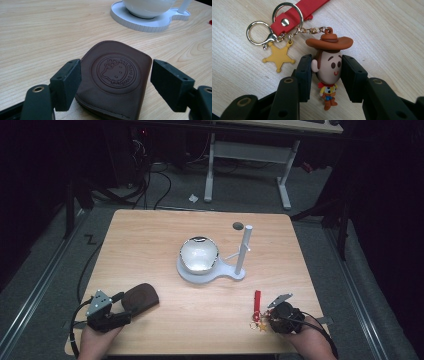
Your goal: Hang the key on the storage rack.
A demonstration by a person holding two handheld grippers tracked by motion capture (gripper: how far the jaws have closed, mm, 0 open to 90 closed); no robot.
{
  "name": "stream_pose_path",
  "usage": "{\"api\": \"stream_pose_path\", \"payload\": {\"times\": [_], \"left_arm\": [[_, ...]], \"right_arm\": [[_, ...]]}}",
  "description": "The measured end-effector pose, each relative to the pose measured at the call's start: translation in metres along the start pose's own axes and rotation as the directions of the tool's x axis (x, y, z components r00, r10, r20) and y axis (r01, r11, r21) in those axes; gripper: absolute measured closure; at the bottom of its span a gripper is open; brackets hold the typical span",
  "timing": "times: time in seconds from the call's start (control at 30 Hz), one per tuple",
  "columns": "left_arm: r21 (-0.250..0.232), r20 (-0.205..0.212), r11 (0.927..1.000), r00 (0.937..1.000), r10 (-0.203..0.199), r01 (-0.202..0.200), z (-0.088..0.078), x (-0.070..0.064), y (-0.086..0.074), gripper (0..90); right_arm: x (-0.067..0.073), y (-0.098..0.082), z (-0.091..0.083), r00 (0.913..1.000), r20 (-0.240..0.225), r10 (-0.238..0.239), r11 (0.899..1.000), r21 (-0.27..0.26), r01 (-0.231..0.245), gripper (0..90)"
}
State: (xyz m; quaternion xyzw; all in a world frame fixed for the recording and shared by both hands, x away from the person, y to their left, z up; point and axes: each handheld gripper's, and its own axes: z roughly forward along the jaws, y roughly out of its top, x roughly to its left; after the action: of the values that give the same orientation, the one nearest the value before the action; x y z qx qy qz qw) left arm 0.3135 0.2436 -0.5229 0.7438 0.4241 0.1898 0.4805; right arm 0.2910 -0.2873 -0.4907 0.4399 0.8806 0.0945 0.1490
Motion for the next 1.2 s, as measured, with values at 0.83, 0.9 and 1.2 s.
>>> {"api": "stream_pose_path", "payload": {"times": [0.83,0.9,1.2], "left_arm": [[0.0,-0.001,1.0,1.0,0.001,-0.001,0.0,0.0,0.0,25.0],[-0.001,-0.001,1.0,1.0,0.0,0.0,0.0,0.0,0.0,25.0],[-0.002,-0.002,1.0,1.0,0.002,-0.002,-0.001,0.0,0.0,25.0]], "right_arm": [[-0.008,0.005,-0.003,0.999,0.038,-0.024,1.0,0.018,0.023,66.8],[-0.007,0.006,-0.001,0.9986,0.043,-0.031,0.999,0.028,0.03,66.7],[-0.011,0.008,0.004,0.9996,0.019,-0.021,0.999,0.043,0.02,66.8]]}}
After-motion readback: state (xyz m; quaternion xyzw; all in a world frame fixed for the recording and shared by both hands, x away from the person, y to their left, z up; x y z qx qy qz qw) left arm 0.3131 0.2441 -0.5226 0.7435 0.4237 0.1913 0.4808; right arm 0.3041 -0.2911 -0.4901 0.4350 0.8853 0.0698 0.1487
